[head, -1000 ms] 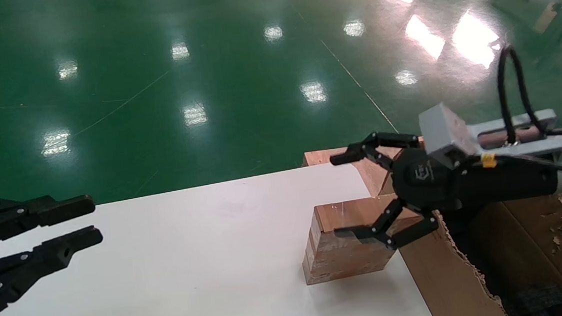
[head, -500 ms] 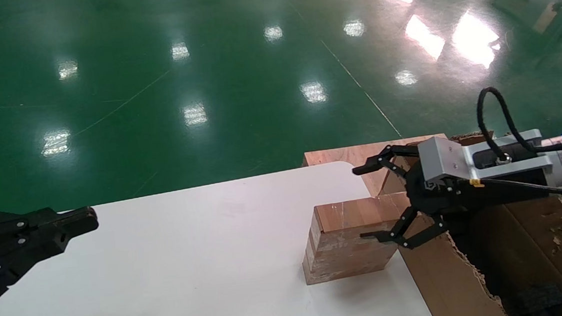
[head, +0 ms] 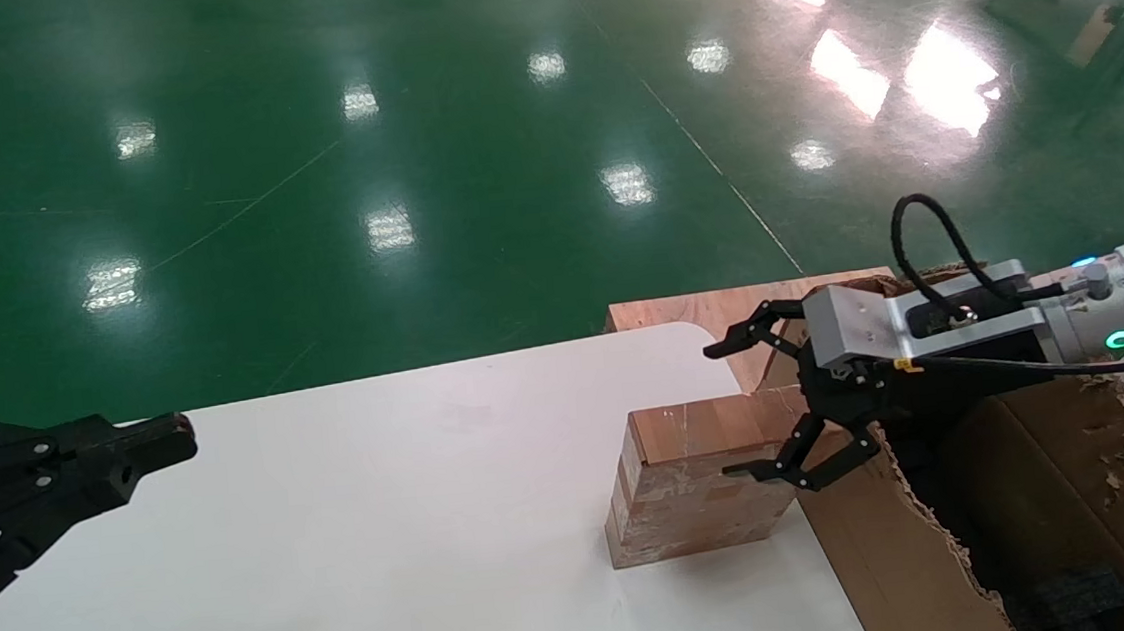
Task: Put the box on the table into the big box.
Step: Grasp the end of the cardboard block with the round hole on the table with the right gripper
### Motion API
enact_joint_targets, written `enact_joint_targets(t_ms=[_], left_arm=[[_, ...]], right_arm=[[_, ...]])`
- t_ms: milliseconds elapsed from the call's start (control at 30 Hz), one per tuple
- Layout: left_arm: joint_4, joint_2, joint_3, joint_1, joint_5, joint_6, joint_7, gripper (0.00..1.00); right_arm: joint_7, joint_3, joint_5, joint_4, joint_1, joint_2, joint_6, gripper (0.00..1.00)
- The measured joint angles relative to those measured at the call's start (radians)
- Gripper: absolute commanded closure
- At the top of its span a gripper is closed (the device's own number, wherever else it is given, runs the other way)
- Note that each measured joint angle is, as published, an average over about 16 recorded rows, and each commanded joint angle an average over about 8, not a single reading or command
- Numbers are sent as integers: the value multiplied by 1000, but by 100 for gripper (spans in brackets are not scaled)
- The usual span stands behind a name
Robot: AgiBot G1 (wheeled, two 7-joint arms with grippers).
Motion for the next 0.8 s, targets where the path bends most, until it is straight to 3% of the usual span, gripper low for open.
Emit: enact_joint_targets(t_ms=[433, 467, 700, 733, 800], left_arm=[[0, 0, 0, 0, 0, 0, 0, 100], [0, 0, 0, 0, 0, 0, 0, 96], [0, 0, 0, 0, 0, 0, 0, 8], [0, 0, 0, 0, 0, 0, 0, 0], [0, 0, 0, 0, 0, 0, 0, 0]], right_arm=[[-25, -109, 14, -106, 53, -23, -1, 0], [-27, -115, 15, -111, 57, -24, -1, 0], [-37, -150, 25, -137, 75, -31, -1, 0], [-38, -153, 26, -139, 77, -32, -1, 0], [-39, -158, 28, -142, 79, -33, -1, 6]])
